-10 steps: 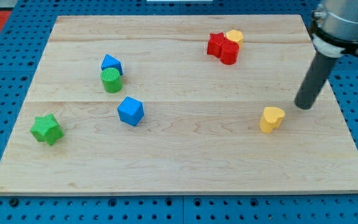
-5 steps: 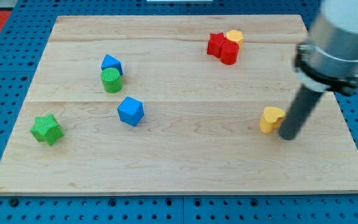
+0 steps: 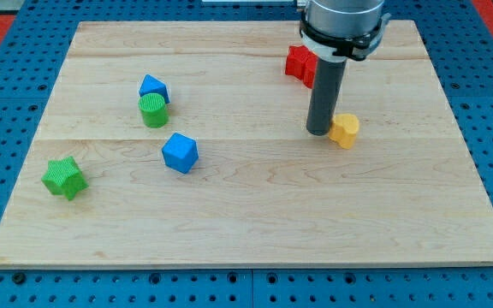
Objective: Push yellow heart closer to the red circle
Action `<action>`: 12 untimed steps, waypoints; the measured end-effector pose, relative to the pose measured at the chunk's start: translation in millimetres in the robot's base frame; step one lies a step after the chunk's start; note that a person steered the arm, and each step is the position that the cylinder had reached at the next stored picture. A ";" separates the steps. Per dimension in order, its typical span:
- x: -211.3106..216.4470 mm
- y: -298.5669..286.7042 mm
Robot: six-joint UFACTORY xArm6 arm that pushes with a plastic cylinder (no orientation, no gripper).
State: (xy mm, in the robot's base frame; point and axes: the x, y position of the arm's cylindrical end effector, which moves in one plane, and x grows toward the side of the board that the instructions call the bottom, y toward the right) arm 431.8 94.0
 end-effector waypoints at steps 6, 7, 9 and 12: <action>-12.8 82.8; -12.8 98.1; -23.3 107.6; -66.6 106.3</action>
State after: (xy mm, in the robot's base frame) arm 365.3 200.3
